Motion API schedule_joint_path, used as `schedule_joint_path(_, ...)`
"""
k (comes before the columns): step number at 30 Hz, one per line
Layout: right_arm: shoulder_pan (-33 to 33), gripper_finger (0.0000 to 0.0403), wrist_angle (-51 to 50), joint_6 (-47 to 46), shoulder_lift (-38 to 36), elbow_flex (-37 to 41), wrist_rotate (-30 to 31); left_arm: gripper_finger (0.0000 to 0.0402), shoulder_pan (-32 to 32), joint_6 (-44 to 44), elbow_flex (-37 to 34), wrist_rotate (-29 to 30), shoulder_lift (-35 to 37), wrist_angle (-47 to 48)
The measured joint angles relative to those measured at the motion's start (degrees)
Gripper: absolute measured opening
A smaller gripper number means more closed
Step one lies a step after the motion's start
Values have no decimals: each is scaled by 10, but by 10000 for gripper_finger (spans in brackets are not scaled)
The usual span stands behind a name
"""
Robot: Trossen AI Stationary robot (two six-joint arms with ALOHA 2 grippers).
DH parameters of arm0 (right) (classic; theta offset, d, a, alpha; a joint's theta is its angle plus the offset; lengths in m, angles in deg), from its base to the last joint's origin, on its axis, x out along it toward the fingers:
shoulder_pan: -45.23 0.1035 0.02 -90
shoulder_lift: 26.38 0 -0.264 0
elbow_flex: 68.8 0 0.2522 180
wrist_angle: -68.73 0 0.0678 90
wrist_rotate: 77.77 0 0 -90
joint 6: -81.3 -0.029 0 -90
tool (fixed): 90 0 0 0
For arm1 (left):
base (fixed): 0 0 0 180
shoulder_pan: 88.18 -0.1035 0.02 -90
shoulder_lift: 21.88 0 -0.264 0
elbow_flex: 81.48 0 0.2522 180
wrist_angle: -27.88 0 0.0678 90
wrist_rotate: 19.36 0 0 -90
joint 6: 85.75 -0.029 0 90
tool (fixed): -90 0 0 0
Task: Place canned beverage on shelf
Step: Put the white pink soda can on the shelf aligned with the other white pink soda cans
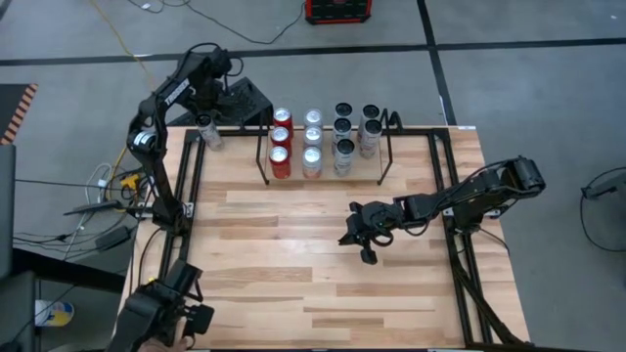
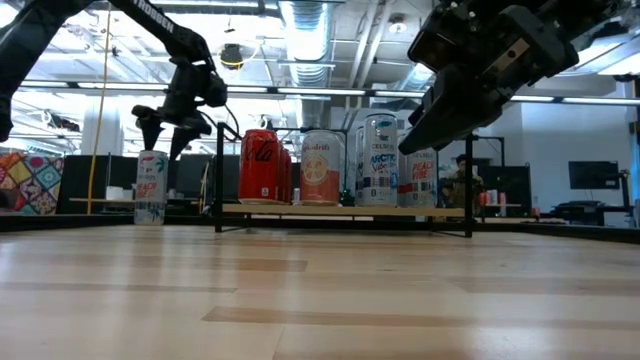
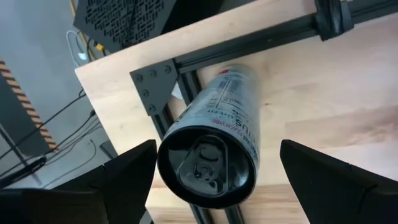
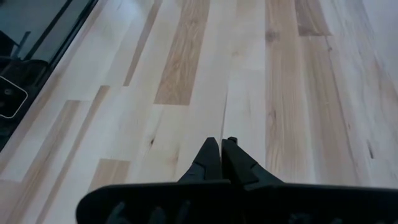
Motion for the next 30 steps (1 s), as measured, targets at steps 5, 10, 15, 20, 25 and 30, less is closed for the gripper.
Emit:
schedule_joint_path(5,1,0,0,-14,0,0,0,327,-5,-28,0,-2,0,10)
schedule_joint_path(10,4,0,0,-15,0,0,0,327,-11,-48,0,10,0,28)
schedule_joint_path(15,2,0,4,-15,0,0,0,327,-12,-51,0,9,0,14)
schedule_joint_path(20,4,0,15,-15,0,0,0,327,-12,-57,-8,-1,0,-5)
schedule_joint_path(25,4,0,15,-18,0,0,0,327,-10,-69,-38,40,0,-15)
schedule_joint_path(30,4,0,15,-18,0,0,0,327,-7,-72,-39,42,0,-16)
